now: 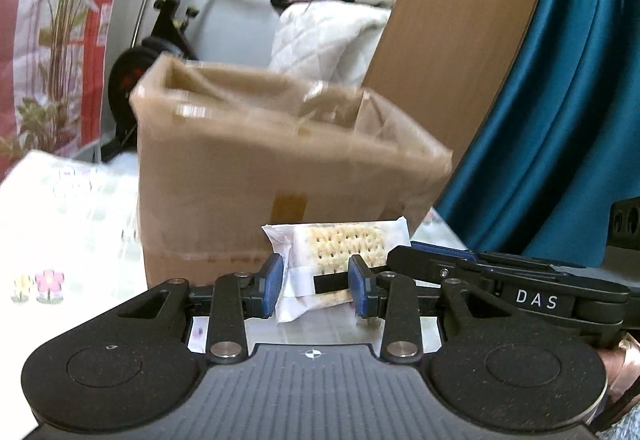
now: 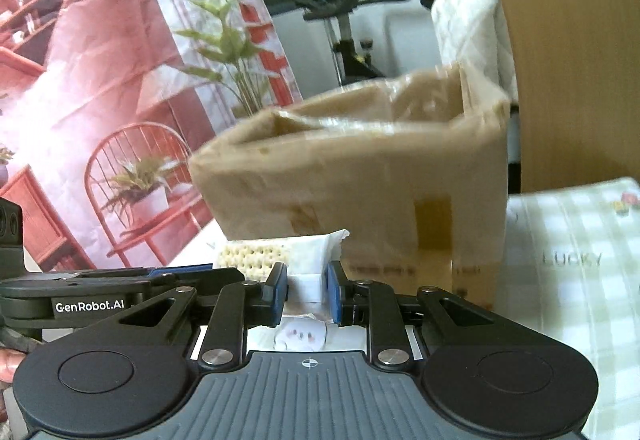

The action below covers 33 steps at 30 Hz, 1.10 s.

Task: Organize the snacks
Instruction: 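Carry the cracker packet with both tools and release it into the box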

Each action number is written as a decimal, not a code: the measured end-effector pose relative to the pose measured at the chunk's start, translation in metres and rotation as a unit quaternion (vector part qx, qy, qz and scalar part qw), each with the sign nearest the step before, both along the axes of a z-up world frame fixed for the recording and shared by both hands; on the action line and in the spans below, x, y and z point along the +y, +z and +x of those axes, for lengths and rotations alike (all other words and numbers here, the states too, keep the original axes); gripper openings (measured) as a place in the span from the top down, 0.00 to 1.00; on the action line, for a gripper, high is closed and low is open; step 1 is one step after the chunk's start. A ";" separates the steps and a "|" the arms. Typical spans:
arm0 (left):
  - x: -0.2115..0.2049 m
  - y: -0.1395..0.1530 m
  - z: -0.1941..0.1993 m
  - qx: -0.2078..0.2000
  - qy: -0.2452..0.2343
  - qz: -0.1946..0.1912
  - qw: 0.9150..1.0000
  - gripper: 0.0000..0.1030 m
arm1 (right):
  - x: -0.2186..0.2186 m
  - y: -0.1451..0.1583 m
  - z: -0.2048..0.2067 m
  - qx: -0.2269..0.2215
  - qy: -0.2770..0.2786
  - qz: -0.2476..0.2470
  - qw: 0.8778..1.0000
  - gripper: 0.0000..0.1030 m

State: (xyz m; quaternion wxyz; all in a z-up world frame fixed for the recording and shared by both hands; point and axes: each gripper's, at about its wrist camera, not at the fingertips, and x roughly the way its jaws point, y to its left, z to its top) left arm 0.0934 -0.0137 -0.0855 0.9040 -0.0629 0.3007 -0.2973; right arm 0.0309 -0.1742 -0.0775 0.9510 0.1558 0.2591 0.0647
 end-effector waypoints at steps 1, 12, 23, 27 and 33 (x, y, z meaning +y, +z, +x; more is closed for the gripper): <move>-0.001 0.005 0.002 -0.005 -0.001 -0.001 1.000 0.64 | -0.001 0.005 0.002 -0.005 0.001 -0.003 1.000 0.80; -0.037 0.043 0.057 -0.060 -0.007 -0.005 0.998 0.64 | -0.032 0.056 0.053 -0.058 -0.004 -0.043 0.997 0.80; -0.072 0.027 0.114 -0.036 -0.017 0.024 0.999 0.63 | -0.072 0.031 0.116 -0.024 -0.032 -0.053 0.998 0.80; -0.078 0.017 0.120 -0.024 -0.024 0.028 0.999 0.63 | -0.080 0.016 0.119 -0.014 -0.040 -0.048 0.998 0.80; -0.078 0.011 0.125 -0.017 -0.023 0.026 0.999 0.57 | -0.079 0.013 0.117 -0.015 -0.039 -0.050 0.998 0.76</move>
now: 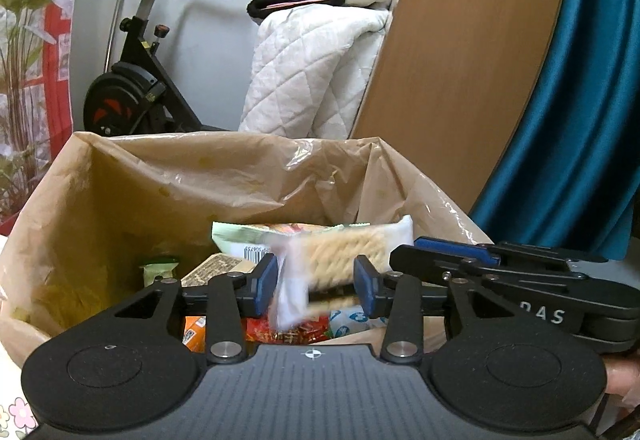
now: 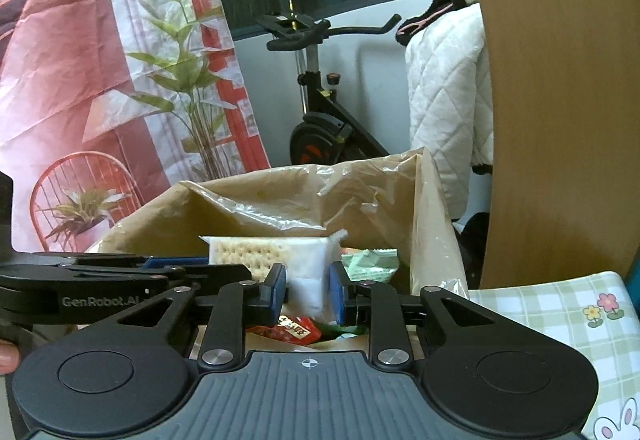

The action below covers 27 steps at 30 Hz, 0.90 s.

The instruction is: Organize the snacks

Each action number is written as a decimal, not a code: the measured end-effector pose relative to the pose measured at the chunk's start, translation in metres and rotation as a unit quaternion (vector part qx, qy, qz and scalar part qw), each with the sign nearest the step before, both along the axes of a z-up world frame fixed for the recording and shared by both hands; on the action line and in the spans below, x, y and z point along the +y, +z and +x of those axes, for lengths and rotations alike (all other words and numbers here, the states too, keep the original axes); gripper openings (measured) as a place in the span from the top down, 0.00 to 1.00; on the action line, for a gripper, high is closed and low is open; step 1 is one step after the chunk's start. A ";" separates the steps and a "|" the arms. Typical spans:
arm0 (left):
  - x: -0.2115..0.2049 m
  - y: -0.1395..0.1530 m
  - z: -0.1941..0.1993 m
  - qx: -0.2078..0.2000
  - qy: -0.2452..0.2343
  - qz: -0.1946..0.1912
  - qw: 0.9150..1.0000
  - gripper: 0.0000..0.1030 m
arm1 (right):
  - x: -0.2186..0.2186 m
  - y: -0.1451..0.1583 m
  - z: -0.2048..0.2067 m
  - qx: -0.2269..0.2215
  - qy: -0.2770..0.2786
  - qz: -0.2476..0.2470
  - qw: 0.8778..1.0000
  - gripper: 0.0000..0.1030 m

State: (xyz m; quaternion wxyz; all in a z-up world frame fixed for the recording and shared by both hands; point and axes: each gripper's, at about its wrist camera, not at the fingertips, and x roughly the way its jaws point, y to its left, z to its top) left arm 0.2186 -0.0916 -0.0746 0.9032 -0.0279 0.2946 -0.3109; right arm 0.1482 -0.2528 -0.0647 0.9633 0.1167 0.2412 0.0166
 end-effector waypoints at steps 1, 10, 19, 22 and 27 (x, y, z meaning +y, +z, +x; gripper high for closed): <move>0.001 0.001 -0.003 -0.002 0.000 0.000 1.000 0.55 | 0.000 0.001 -0.003 -0.003 -0.002 0.000 1.000 0.75; 0.032 0.024 -0.038 -0.032 0.022 -0.014 0.999 0.38 | 0.004 0.013 -0.041 -0.027 -0.014 0.001 1.000 0.70; 0.049 0.027 -0.083 -0.038 0.017 -0.009 0.999 0.38 | 0.020 0.014 -0.089 -0.031 -0.014 -0.022 0.999 0.69; 0.053 0.019 -0.099 -0.033 0.012 -0.005 0.999 0.38 | 0.026 0.007 -0.105 -0.025 -0.011 -0.021 0.999 0.69; 0.063 -0.002 -0.118 -0.007 0.021 -0.006 1.000 0.38 | 0.035 -0.013 -0.123 0.002 -0.003 -0.025 1.000 0.69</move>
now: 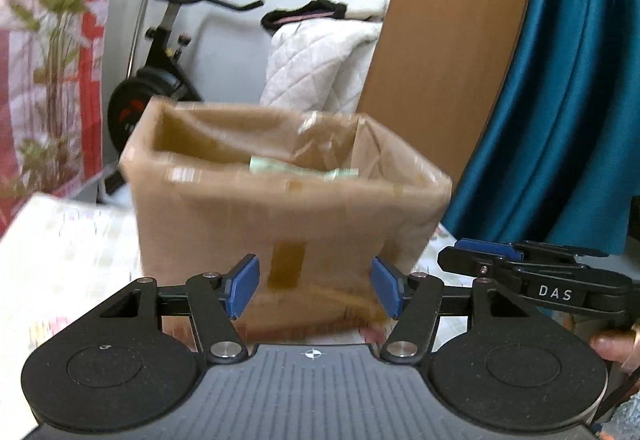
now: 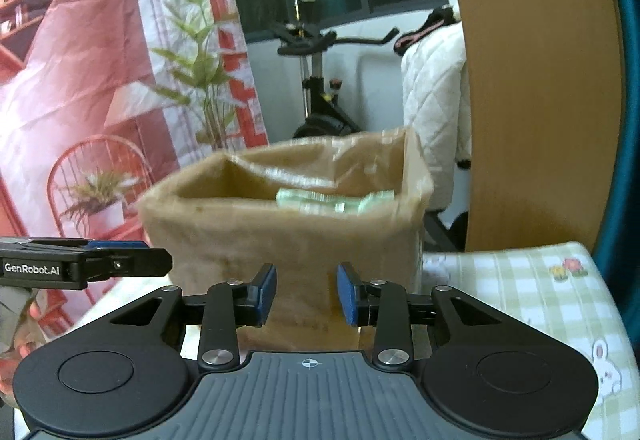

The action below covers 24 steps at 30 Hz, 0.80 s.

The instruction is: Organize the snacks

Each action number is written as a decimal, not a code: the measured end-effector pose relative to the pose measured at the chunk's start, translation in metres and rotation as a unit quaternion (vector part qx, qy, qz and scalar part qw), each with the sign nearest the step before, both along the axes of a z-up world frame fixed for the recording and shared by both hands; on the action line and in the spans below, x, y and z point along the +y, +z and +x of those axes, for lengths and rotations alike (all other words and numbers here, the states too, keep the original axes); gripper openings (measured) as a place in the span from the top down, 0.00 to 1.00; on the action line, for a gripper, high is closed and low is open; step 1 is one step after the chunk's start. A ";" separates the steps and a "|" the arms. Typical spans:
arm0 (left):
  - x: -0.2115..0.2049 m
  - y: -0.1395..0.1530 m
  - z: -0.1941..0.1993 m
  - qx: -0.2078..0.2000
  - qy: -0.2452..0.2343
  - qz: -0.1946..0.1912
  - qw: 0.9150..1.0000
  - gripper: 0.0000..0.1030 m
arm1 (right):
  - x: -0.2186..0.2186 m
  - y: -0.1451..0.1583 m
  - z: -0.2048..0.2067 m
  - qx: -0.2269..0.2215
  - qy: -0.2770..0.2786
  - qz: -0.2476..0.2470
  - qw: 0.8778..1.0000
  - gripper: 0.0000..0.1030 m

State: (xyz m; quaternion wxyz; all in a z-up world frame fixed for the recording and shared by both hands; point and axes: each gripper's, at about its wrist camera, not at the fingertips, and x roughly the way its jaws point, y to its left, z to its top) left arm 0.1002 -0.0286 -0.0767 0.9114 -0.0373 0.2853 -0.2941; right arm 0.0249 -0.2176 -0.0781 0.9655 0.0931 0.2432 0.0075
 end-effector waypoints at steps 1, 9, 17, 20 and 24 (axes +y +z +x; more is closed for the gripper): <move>0.003 -0.005 -0.002 0.010 0.004 -0.006 1.000 0.38 | 0.001 -0.005 -0.002 0.008 0.001 0.002 1.000 0.69; 0.010 -0.047 -0.015 0.064 0.023 -0.002 0.998 0.38 | 0.016 -0.051 -0.021 0.076 0.014 0.011 0.997 0.69; 0.011 -0.071 -0.017 0.096 0.027 0.010 0.995 0.38 | 0.016 -0.091 -0.036 0.133 0.011 0.045 0.990 0.69; 0.010 -0.082 -0.021 0.115 0.022 0.006 0.993 0.38 | 0.016 -0.104 -0.041 0.151 0.012 0.051 0.987 0.67; 0.006 -0.098 -0.026 0.140 0.008 0.007 0.990 0.38 | 0.016 -0.114 -0.044 0.168 0.013 0.054 0.984 0.63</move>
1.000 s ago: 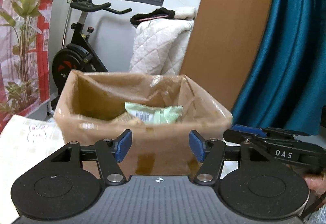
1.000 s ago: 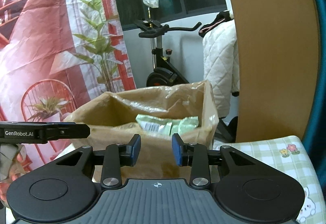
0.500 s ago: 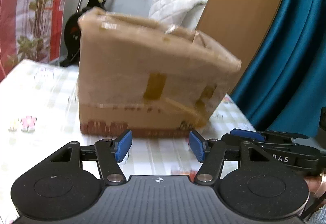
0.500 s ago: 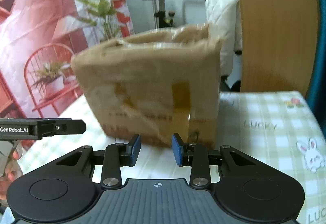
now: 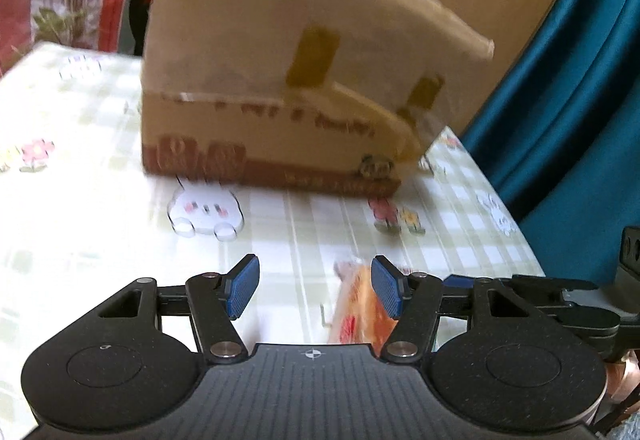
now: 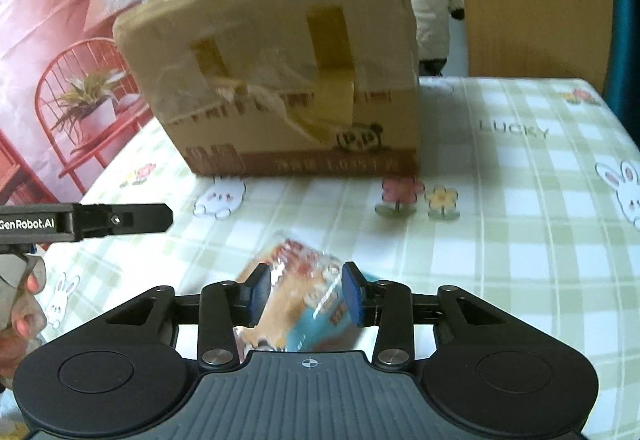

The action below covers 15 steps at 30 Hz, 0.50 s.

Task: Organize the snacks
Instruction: 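Lower both tools onto the wrapped bread roll and close on it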

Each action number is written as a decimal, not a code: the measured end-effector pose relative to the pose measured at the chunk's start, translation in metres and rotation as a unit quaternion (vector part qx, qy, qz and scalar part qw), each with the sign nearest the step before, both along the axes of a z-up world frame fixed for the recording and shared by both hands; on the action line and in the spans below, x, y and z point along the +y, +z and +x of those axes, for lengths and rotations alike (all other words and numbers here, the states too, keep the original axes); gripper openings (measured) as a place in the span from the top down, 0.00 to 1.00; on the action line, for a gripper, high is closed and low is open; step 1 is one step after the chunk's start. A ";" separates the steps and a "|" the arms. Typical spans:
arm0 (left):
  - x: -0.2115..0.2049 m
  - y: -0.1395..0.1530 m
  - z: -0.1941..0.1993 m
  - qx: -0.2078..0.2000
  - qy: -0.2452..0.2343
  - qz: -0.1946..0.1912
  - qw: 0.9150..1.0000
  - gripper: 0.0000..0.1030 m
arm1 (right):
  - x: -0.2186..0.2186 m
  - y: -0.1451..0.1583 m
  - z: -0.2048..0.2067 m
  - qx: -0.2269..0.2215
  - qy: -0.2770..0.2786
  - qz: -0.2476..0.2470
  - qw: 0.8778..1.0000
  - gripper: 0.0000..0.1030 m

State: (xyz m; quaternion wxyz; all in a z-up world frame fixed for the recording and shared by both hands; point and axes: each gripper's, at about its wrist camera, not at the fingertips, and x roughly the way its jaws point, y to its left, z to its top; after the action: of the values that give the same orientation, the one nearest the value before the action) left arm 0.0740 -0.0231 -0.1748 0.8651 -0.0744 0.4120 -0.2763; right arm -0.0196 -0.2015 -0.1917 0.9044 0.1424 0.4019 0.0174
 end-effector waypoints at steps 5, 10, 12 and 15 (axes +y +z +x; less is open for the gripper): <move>-0.011 -0.020 -0.006 0.021 -0.019 0.003 1.000 0.38 | 0.002 -0.013 -0.003 0.022 0.003 0.012 1.000 0.62; -0.018 -0.036 0.000 0.048 -0.031 -0.010 0.998 0.38 | 0.005 -0.023 -0.002 0.033 0.005 0.031 0.999 0.58; -0.021 -0.042 0.004 0.059 -0.038 -0.014 0.997 0.38 | 0.006 -0.023 -0.001 0.033 0.008 0.032 0.999 0.58; -0.025 -0.052 0.011 0.081 -0.042 -0.029 0.995 0.39 | 0.004 -0.024 0.001 0.032 0.009 0.034 0.999 0.58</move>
State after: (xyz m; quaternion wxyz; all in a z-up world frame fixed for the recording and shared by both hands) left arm 0.0847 -0.0476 -0.2265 0.8140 -0.1044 0.4753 -0.3172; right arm -0.0183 -0.1971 -0.2158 0.8855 0.1702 0.4309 0.0348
